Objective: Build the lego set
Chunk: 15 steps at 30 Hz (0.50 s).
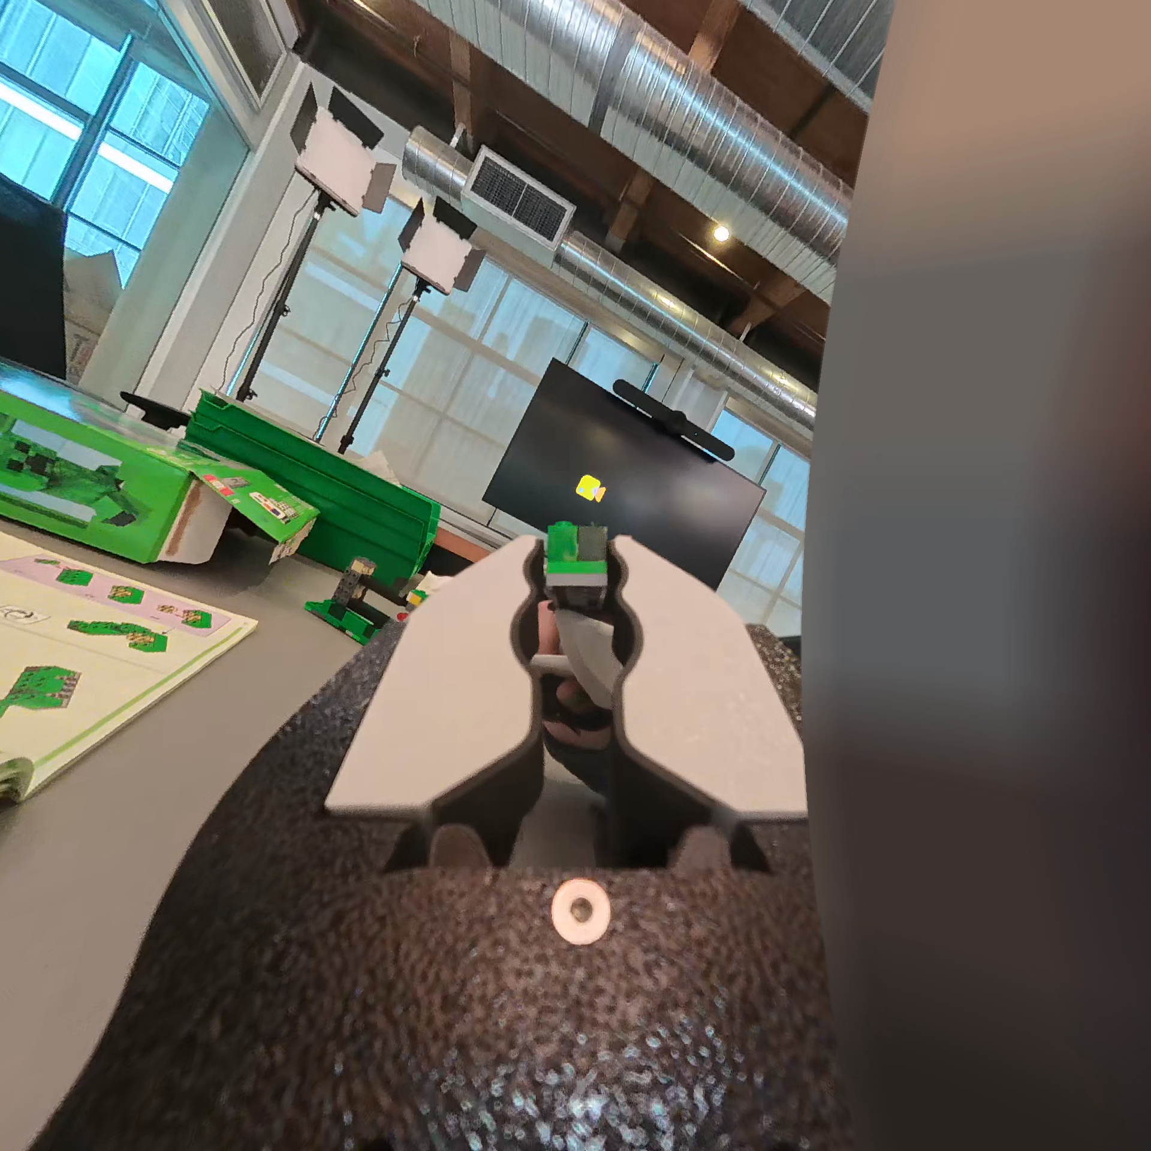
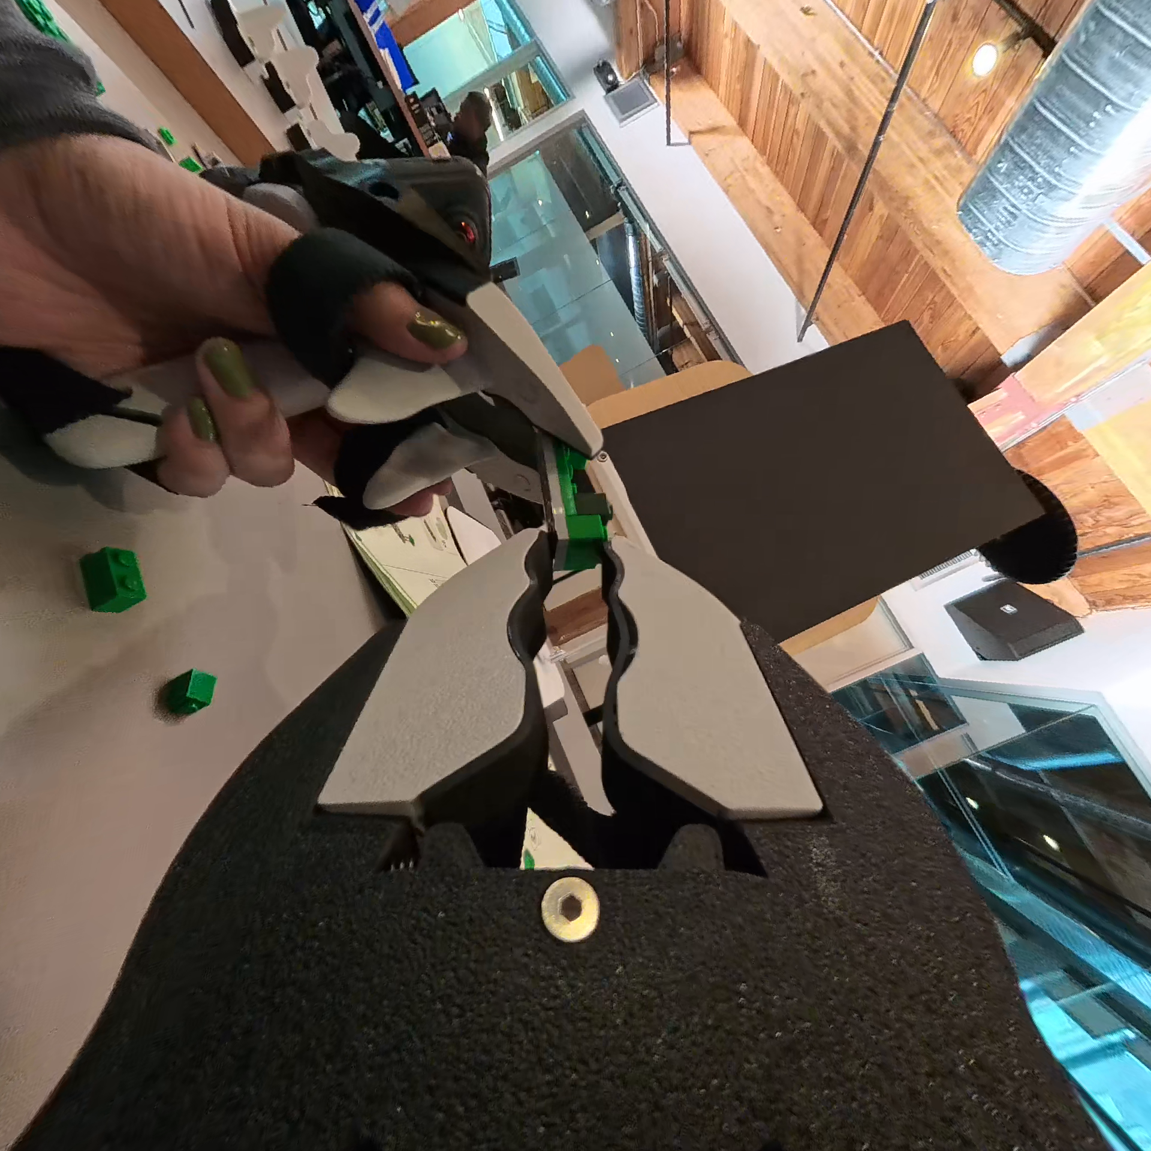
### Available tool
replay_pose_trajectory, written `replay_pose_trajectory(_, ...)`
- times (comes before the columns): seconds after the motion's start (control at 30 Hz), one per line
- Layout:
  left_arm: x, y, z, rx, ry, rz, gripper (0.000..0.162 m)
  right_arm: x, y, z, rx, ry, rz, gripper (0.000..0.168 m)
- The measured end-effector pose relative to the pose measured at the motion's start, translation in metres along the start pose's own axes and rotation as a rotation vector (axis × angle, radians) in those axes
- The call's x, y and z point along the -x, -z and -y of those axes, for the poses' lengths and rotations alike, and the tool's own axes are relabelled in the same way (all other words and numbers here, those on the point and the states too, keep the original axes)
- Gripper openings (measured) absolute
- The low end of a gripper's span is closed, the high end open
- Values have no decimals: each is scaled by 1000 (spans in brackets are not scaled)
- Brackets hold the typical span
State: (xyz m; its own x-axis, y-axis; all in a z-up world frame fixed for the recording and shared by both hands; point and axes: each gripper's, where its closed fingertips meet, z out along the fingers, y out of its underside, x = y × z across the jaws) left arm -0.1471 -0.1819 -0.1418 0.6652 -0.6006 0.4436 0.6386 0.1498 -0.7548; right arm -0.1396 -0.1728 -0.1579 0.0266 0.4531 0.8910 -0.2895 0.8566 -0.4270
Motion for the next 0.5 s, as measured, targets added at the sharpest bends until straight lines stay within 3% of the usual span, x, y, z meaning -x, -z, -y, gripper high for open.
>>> replay_pose_trajectory(0.17,-5,3,5,-22,11,-68,17,-4,2,5,-24,-3,-37,21)
replay_pose_trajectory(0.27,-7,15,17,-38,-22,-120,17,-13,8,-13,30,-127,12,28)
replay_pose_trajectory(0.37,4,30,28,-4,-116,-89,17,-18,17,-38,64,-378,137,27)
replay_pose_trajectory(0.5,20,38,30,92,-238,-28,17,15,31,-72,218,-583,419,25)
